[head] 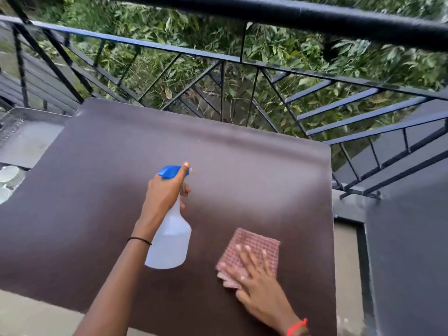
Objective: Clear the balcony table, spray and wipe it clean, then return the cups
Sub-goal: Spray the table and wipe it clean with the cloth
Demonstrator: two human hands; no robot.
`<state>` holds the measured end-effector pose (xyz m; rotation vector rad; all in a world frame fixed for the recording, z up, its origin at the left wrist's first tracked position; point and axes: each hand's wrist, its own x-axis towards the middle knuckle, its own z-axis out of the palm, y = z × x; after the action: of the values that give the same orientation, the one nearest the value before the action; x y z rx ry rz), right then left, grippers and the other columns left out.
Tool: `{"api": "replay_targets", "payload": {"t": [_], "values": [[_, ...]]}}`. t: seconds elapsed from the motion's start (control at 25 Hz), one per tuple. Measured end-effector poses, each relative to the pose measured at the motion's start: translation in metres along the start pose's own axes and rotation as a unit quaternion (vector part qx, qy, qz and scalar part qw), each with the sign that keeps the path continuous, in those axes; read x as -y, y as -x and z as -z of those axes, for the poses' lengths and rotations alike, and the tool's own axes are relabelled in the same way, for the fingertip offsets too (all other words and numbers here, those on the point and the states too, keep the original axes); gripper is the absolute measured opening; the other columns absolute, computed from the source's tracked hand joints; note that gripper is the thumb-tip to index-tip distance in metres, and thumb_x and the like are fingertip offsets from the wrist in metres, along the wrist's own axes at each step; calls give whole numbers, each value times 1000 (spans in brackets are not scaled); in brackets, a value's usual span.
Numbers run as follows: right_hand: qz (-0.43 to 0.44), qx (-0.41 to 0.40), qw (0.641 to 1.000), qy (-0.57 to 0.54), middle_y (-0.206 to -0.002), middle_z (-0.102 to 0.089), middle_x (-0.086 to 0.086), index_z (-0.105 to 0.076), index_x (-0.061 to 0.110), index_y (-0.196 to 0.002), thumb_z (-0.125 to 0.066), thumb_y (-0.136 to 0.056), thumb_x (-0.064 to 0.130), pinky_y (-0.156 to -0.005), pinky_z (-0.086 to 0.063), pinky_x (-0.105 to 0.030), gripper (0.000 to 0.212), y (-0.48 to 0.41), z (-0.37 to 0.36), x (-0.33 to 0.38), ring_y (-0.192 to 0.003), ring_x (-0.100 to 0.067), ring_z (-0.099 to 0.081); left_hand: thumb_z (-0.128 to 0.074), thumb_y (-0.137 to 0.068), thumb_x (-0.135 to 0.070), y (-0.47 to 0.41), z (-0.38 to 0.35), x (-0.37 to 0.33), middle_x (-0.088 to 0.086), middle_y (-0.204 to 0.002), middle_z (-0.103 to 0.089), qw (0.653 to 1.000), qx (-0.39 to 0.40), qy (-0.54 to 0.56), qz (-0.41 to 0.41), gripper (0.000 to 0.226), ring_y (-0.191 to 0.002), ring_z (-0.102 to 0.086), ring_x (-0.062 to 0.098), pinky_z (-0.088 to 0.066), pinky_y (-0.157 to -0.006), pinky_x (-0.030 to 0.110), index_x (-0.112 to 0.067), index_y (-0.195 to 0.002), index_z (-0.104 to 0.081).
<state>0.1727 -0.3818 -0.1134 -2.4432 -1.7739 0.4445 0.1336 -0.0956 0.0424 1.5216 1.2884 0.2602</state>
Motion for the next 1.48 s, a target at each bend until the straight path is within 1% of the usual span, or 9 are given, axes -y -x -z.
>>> {"api": "replay_targets", "payload": {"t": [0.16, 0.32, 0.48, 0.6, 0.72, 0.84, 1.0, 1.2, 1.48], "values": [[-126, 8, 992, 11, -158, 13, 7, -1, 61, -139, -33, -77, 43, -116, 3, -47, 72, 26, 16, -68, -147, -24, 0, -55, -90, -58, 27, 19, 16, 1, -65, -70, 1000, 8, 14, -3, 30, -36, -56, 21, -53, -67, 35, -35, -82, -71], [-225, 7, 974, -1, -160, 2, -4, -3, 51, -142, -19, -86, 50, -116, 3, -55, 59, -68, 38, -78, -147, -29, 1, -56, -90, -58, 54, 37, 44, 0, -61, -68, 1000, 11, 18, 4, 29, -36, -55, 21, -52, -65, 33, -36, -81, -73], [-124, 17, 992, 8, -160, -1, -6, -16, 48, -145, -29, -91, 46, -114, 6, -57, 56, -126, 21, 18, -147, -30, 1, -56, -90, -56, 74, 60, 67, 3, -65, -70, 1000, -1, 16, 4, 30, -36, -56, 20, -51, -61, 31, -32, -83, -73], [-25, 27, 999, -6, -160, -3, -6, -19, 49, -145, -24, -85, 43, -114, 12, -55, 61, -86, -12, 100, -147, -30, 0, -57, -89, -58, 86, 78, 78, 2, -67, -72, 1000, -15, 18, 5, 27, -38, -59, 21, -53, -62, 33, -37, -81, -71], [4, 4, 1000, -8, -159, -11, -5, -16, 50, -145, -39, -83, 39, -113, 1, -52, 67, -2, -41, 137, -147, -27, -4, -57, -88, -58, 96, 96, 88, 4, -67, -71, 999, -25, 32, -8, 28, -37, -57, 22, -53, -66, 35, -37, -76, -69], [-75, -7, 997, -11, -159, -15, -3, -14, 51, -145, -45, -81, 42, -112, -7, -49, 71, 93, -57, 117, -145, -24, -8, -57, -88, -60, 104, 105, 98, 4, -68, -70, 999, -26, 43, -6, 29, -39, -56, 23, -52, -63, 33, -36, -75, -68], [-231, 8, 973, -28, -160, 4, 2, -2, 59, -141, -24, -85, 46, -116, 10, -40, 62, 165, -44, 43, -147, -17, 8, -57, -87, -61, 112, 103, 104, 0, -62, -69, 999, -15, 48, -4, 29, -40, -55, 24, -54, -65, 36, -36, -75, -69], [-339, -6, 940, -25, -160, 0, -5, -13, 46, -146, -27, -95, 43, -117, 3, -53, 53, 77, -10, -19, -147, -27, 2, -56, -88, -61, 117, 97, 101, -1, -62, -68, 998, 5, 52, -18, 33, -41, -54, 24, -53, -64, 35, -33, -91, -73], [-171, 24, 985, -24, -159, 10, 1, -7, 55, -143, -21, -86, 44, -113, 14, -49, 59, 31, -14, 52, -147, -25, 10, -56, -88, -60, 111, 90, 89, 3, -67, -70, 998, 7, 47, -31, 29, -40, -55, 22, -54, -65, 36, -36, -84, -71]]}}
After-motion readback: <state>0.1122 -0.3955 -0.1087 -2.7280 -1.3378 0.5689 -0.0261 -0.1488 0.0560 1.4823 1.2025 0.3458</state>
